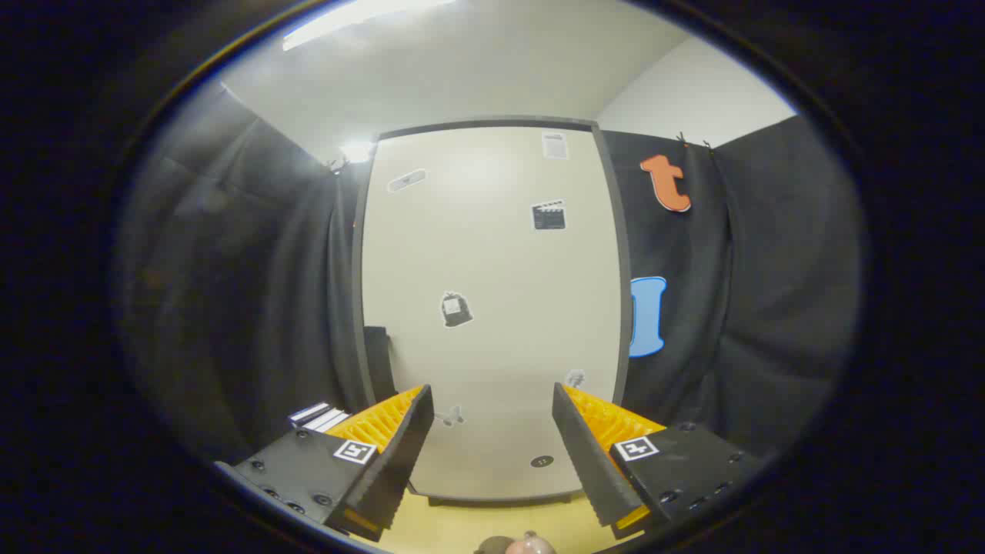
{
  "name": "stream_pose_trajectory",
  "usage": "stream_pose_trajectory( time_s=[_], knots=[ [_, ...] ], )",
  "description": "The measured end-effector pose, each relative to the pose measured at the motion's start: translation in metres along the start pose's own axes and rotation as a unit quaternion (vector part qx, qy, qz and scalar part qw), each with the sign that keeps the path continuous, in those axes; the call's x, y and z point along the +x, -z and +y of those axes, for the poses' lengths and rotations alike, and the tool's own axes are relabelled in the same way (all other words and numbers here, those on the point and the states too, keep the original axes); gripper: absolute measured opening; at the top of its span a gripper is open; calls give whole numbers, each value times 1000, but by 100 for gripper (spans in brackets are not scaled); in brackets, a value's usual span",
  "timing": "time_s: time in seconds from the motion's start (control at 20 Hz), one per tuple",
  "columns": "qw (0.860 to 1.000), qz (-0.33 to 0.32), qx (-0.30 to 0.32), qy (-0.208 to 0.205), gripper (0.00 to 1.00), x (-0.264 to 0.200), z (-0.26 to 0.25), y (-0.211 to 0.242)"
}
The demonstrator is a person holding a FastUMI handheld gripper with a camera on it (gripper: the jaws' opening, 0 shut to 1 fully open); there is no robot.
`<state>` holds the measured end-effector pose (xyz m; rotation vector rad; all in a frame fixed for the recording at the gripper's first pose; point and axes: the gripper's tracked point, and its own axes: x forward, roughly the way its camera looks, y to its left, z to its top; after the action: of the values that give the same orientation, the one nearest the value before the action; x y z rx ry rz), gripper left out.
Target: Open the shoe cabinet door, grab the shoes and put them into the shoe cabinet, then close the shoe cabinet door.
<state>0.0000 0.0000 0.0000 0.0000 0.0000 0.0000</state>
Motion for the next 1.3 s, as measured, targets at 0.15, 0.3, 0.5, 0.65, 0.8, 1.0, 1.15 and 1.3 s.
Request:
stream_pose_trajectory(
  time_s=[0.15,0.3,0.5,0.65,0.8,1.0,1.15,1.3],
  knots=[
    [1000,-5,0,-2,96,6,25,-3],
    [1000,-5,19,0,96,12,44,-3],
    [1000,-6,4,14,96,15,54,-2],
    [1000,-3,7,21,96,19,58,0],
    [1000,3,17,20,96,22,62,3],
    [1000,8,21,13,96,31,76,7],
    [999,18,29,-1,96,45,97,15],
    [999,28,32,-7,96,65,117,27]
  ],
)
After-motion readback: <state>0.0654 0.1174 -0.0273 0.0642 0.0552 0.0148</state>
